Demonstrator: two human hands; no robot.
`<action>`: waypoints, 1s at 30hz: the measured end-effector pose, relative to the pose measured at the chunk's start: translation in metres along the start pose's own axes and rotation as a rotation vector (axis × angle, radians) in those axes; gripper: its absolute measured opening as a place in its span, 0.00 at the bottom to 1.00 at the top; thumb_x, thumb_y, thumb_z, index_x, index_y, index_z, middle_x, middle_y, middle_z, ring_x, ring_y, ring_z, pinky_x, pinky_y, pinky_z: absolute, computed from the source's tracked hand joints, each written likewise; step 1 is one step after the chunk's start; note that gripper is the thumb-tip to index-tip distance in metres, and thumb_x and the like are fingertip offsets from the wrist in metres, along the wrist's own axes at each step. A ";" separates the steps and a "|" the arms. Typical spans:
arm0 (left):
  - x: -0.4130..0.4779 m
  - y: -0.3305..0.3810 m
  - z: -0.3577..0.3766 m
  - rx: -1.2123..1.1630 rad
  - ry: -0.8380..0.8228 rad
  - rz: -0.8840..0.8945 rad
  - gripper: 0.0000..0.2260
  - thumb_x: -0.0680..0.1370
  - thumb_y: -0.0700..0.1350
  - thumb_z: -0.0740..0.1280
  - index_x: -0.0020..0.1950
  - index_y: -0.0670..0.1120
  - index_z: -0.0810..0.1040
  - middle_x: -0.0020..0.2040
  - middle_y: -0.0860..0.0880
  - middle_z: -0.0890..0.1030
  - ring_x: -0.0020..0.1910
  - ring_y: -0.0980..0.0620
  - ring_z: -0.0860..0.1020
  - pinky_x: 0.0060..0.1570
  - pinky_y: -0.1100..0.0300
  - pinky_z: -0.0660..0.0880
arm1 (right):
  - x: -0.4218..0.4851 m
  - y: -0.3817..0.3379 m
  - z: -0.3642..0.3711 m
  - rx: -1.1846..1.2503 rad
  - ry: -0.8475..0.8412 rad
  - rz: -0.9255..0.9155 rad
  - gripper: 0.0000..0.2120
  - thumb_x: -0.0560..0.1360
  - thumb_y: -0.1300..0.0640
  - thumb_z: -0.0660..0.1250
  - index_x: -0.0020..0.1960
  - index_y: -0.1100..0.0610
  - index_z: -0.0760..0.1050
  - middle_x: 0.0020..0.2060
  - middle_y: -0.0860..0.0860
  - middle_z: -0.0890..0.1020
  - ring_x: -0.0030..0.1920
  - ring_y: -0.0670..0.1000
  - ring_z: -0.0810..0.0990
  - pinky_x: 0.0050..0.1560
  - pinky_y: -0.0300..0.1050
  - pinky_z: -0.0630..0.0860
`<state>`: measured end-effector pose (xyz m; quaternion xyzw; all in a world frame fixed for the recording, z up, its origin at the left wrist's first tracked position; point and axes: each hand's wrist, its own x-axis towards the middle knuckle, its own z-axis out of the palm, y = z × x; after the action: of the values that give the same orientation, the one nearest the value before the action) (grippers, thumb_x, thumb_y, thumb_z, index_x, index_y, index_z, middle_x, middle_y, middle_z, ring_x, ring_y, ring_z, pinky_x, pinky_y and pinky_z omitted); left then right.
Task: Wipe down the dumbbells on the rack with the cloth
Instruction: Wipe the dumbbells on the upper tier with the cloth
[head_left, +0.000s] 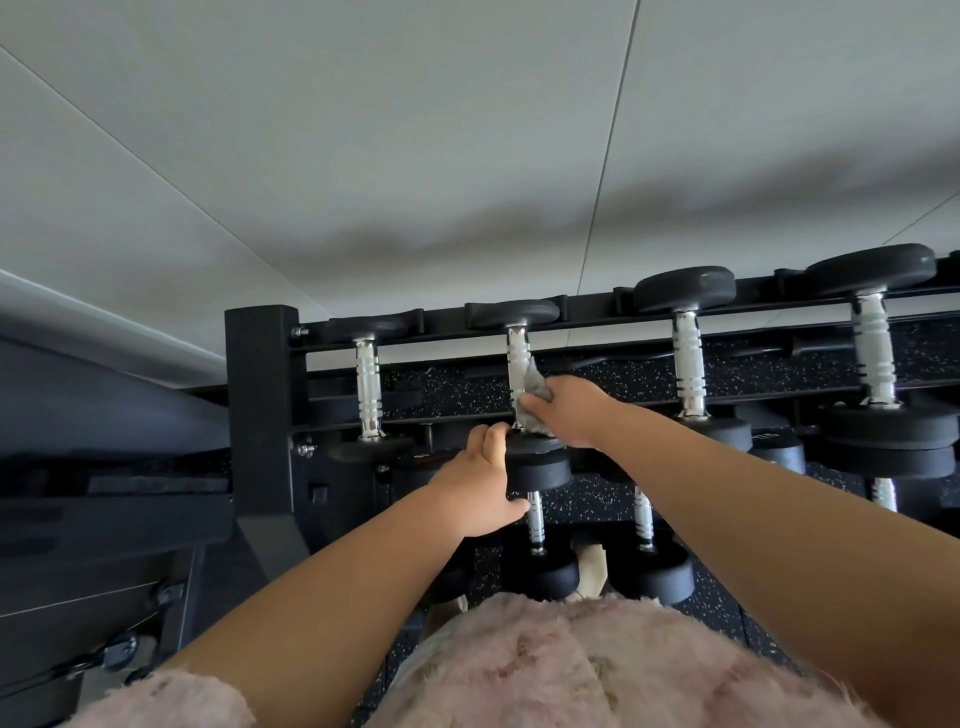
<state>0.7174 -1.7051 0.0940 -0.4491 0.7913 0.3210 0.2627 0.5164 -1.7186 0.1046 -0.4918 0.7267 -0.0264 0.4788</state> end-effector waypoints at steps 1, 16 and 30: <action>0.000 0.000 0.000 0.002 0.000 0.003 0.45 0.80 0.61 0.70 0.83 0.51 0.43 0.81 0.48 0.48 0.63 0.41 0.78 0.61 0.47 0.78 | -0.004 0.005 -0.002 -0.058 -0.033 -0.003 0.22 0.84 0.41 0.57 0.57 0.59 0.78 0.47 0.55 0.80 0.49 0.55 0.79 0.52 0.49 0.75; -0.009 0.012 -0.015 0.046 -0.052 -0.044 0.45 0.81 0.63 0.68 0.84 0.48 0.42 0.83 0.43 0.47 0.61 0.41 0.79 0.58 0.48 0.79 | -0.025 -0.024 -0.006 -0.127 0.031 -0.060 0.23 0.86 0.53 0.59 0.77 0.64 0.66 0.73 0.61 0.69 0.71 0.65 0.69 0.68 0.52 0.73; -0.016 0.024 -0.024 0.020 -0.088 -0.093 0.45 0.81 0.59 0.69 0.85 0.49 0.42 0.81 0.41 0.54 0.39 0.48 0.77 0.41 0.53 0.76 | -0.006 -0.027 -0.016 0.276 0.282 0.028 0.22 0.84 0.47 0.62 0.74 0.55 0.65 0.59 0.55 0.80 0.52 0.53 0.79 0.52 0.49 0.78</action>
<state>0.7001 -1.7050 0.1273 -0.4684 0.7604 0.3198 0.3163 0.5236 -1.7348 0.1307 -0.4027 0.7829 -0.1876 0.4355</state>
